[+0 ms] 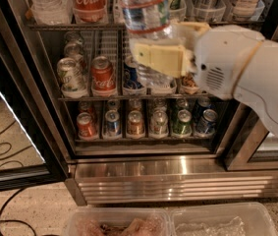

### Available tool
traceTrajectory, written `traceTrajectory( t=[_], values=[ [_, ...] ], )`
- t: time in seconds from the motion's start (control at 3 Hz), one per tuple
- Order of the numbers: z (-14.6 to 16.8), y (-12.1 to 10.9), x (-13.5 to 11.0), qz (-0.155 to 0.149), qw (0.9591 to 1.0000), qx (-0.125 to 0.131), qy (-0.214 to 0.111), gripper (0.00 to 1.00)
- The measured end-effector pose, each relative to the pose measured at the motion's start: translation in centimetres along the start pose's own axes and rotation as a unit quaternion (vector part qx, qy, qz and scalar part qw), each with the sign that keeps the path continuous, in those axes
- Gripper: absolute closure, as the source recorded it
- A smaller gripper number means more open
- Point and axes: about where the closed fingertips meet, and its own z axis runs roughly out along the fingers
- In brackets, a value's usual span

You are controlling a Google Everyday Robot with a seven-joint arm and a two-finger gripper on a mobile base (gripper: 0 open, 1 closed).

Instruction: Pick water bottle from top shelf of fridge

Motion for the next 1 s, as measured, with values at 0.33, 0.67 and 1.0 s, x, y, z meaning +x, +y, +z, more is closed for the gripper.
traceTrajectory(
  t=[0.33, 0.67, 1.0],
  values=[
    [-5.7, 2.1, 4.1, 0.038, 0.9939, -0.014, 0.103, 1.0],
    [-5.7, 2.1, 4.1, 0.038, 0.9939, -0.014, 0.103, 1.0],
    [-5.0, 4.2, 6.0, 0.058, 0.9919, -0.03, 0.109, 1.0]
  ],
)
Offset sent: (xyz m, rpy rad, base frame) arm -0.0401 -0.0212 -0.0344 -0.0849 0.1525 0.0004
